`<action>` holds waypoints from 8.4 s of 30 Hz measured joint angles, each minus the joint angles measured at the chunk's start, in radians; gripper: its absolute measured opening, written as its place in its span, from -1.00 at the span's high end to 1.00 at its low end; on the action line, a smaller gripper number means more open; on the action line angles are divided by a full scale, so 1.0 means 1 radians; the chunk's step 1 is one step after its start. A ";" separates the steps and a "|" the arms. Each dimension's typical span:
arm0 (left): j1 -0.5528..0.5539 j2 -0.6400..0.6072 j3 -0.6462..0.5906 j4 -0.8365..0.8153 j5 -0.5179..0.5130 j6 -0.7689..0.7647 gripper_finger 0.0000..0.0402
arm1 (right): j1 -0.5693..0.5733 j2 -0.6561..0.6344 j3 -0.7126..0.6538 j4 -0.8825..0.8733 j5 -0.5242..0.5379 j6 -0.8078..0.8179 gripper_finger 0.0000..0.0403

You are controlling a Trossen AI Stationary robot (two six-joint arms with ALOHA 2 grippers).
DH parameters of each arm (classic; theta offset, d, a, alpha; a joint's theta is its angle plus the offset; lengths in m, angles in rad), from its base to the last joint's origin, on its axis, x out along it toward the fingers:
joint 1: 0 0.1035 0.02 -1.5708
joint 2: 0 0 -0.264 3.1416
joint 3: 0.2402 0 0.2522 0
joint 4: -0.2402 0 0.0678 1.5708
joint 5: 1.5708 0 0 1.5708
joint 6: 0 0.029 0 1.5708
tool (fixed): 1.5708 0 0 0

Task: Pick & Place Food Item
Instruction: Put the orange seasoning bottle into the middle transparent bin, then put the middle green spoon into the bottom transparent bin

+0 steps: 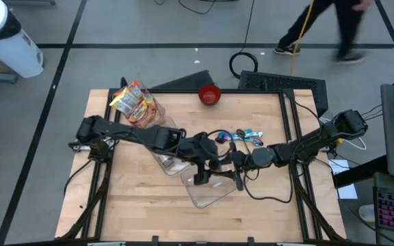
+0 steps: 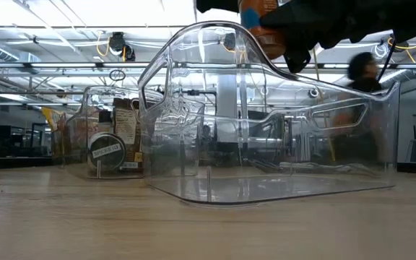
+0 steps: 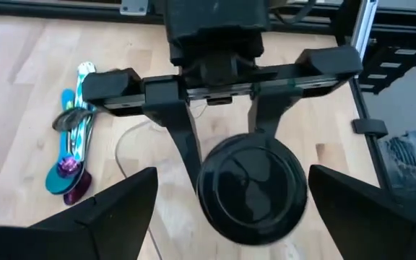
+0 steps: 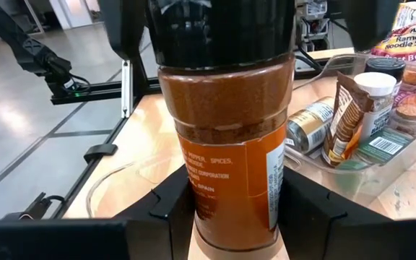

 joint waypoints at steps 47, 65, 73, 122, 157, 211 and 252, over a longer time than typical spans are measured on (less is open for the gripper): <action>-0.073 -0.232 -0.051 -0.445 -0.359 -0.314 -0.04 | 0.009 -0.197 -0.043 -0.044 0.000 -0.045 -0.43; -0.063 -0.232 -0.462 -0.204 -0.229 -0.530 -0.04 | 0.009 -0.200 -0.058 -0.044 0.000 -0.045 -0.40; -0.037 -0.232 -0.602 -0.091 -0.217 -0.585 -0.06 | 0.009 -0.200 -0.058 -0.043 0.000 -0.045 -0.42; -0.014 -0.919 -0.927 0.181 -0.468 -0.329 -0.56 | 0.008 -0.499 -0.057 -0.531 0.174 -0.045 -0.37; 0.000 -1.177 -1.616 1.091 -0.392 -0.140 -0.56 | -0.348 -0.074 -0.241 -0.705 0.227 0.475 0.25; 0.000 -1.177 -1.615 1.091 -0.391 -0.186 -0.56 | -0.418 -0.166 -0.243 -0.773 0.122 -0.051 0.22; 0.000 -1.177 -1.615 1.091 -0.391 -0.213 -0.56 | -0.443 -0.486 -0.257 -1.116 0.024 0.281 0.99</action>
